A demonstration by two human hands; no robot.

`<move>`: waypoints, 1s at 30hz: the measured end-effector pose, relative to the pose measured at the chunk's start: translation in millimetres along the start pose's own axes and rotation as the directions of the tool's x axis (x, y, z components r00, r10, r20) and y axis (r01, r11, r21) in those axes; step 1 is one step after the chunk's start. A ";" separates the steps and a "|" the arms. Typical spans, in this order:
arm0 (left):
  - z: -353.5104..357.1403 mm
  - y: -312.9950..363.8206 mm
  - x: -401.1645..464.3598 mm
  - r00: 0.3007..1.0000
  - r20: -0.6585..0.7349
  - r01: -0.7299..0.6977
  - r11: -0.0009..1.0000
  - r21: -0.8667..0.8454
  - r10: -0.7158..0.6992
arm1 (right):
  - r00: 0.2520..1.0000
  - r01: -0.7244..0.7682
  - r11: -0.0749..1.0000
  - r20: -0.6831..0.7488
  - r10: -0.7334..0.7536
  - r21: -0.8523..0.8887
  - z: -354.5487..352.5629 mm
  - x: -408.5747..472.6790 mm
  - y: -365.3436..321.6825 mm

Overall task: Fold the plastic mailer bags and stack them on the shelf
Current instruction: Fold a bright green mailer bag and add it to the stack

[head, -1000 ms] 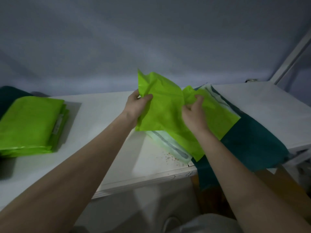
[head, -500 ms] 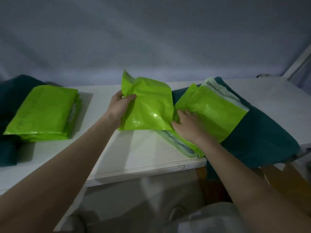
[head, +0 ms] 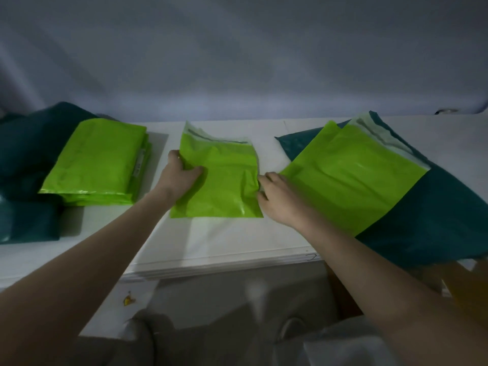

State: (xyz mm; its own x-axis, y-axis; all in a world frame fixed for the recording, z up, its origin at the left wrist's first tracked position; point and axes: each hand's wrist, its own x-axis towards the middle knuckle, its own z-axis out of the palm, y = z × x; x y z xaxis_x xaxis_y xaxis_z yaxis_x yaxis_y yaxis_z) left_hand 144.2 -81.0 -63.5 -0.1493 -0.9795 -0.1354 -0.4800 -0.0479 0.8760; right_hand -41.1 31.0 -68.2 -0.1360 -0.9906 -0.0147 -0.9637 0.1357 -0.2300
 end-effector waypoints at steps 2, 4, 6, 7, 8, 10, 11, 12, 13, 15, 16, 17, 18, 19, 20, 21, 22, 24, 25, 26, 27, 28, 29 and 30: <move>0.8 -6.1 -4.5 0.997 -0.024 -0.068 0.976 0.207 0.074 | 1.000 -0.023 0.999 0.000 0.023 -0.023 -1.2 -1.3 -1.0; 1.0 -9.4 -12.1 0.970 -0.082 -0.167 0.871 0.461 0.229 | 0.998 -0.057 0.997 -0.003 0.057 -0.043 -1.0 -2.2 1.1; 1.4 -11.9 -15.8 0.919 -0.028 -0.293 0.731 0.616 0.392 | 0.996 -0.094 0.992 -0.005 0.094 -0.079 -1.1 -3.4 4.8; 2.1 -12.7 -16.4 0.900 0.043 -0.359 0.682 0.637 0.434 | 0.993 -0.116 0.989 -0.004 0.116 -0.090 -1.5 -3.6 7.1; 3.0 -13.0 -17.1 0.884 0.123 -0.419 0.651 0.632 0.450 | 0.990 -0.141 0.986 -0.005 0.141 -0.088 -3.2 -4.2 9.9; 5.7 -14.9 -19.6 0.859 0.263 -0.501 0.617 0.607 0.440 | 0.985 -0.175 0.980 -0.015 0.174 -0.092 -7.5 -6.0 16.8; 6.9 -16.5 -21.2 0.848 0.311 -0.526 0.603 0.600 0.430 | 0.984 -0.179 0.979 -0.025 0.177 -0.102 -9.0 -7.1 20.9; 7.5 -18.6 -22.1 0.841 0.340 -0.539 0.592 0.599 0.421 | 0.983 -0.182 0.977 -0.035 0.179 -0.114 -11.2 -8.6 24.3; 7.6 -20.2 -22.5 0.839 0.356 -0.543 0.585 0.602 0.412 | 0.983 -0.182 0.976 -0.042 0.178 -0.119 -11.0 -8.7 27.5; 5.8 -20.7 -21.9 0.842 0.378 -0.539 0.584 0.607 0.385 | 0.983 -0.180 0.976 -0.051 0.175 -0.122 -12.8 -9.2 28.6; 4.4 -20.1 -20.9 0.842 0.396 -0.539 0.590 0.602 0.365 | 0.983 -0.180 0.976 -0.054 0.174 -0.125 -13.4 -8.2 27.5; 2.6 -19.7 -19.5 0.840 0.420 -0.541 0.597 0.592 0.345 | 0.983 -0.179 0.976 -0.061 0.172 -0.128 -13.7 -6.5 25.5; 0.6 -19.4 -18.2 0.832 0.444 -0.551 0.598 0.582 0.333 | 0.984 -0.173 0.975 -0.066 0.165 -0.141 -14.5 -4.9 22.5; -1.6 -19.6 -17.0 0.822 0.459 -0.564 0.591 0.577 0.337 | 0.986 -0.159 0.975 -0.076 0.148 -0.156 -14.9 -2.8 18.5; -3.9 -20.2 -16.2 0.818 0.456 -0.572 0.584 0.576 0.352 | 0.988 -0.142 0.976 -0.089 0.128 -0.167 -15.8 -0.7 13.8; -6.0 -20.5 -15.7 0.819 0.434 -0.573 0.583 0.576 0.375 | 0.990 -0.114 0.979 -0.107 0.097 -0.167 -15.8 2.2 8.3; -7.9 -20.5 -15.2 0.823 0.404 -0.567 0.587 0.578 0.399 | 0.990 -0.071 0.986 -0.128 0.052 -0.153 -15.5 5.0 1.3; -10.4 -18.7 -15.5 0.835 0.348 -0.550 0.602 0.580 0.427 | 0.984 0.049 0.996 -0.167 -0.062 -0.079 -12.3 8.9 -16.4; -10.9 -17.9 -16.9 0.836 0.334 -0.547 0.607 0.577 0.435 | 0.978 0.104 0.994 -0.181 -0.109 -0.035 -8.9 10.3 -26.2; -10.5 -17.8 -19.0 0.830 0.340 -0.555 0.601 0.575 0.442 | 0.972 0.144 0.989 -0.186 -0.143 -0.007 -4.8 11.0 -35.3; -9.8 -18.2 -22.3 0.819 0.361 -0.571 0.583 0.578 0.446 | 0.969 0.172 0.985 -0.183 -0.168 0.005 0.0 11.6 -43.7; -8.2 -19.9 -25.2 0.803 0.395 -0.594 0.552 0.585 0.446 | 0.970 0.186 0.983 -0.159 -0.183 0.005 4.3 11.6 -50.3; -6.8 -22.9 -27.0 0.786 0.433 -0.617 0.516 0.594 0.441 | 0.974 0.191 0.981 -0.121 -0.191 -0.007 8.9 11.4 -54.7; -5.8 -25.7 -28.1 0.777 0.462 -0.628 0.486 0.607 0.427 | 0.978 0.193 0.981 -0.079 -0.195 -0.025 12.7 11.1 -56.3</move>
State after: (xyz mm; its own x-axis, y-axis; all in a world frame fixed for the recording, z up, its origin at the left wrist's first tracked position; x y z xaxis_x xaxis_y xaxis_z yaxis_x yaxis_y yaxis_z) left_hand 165.7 -53.3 -79.6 -0.7206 -0.6912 0.0549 -0.6645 0.7110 0.2301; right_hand 14.6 12.1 -67.7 0.0365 -0.9936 0.1072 -0.9773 -0.0579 -0.2038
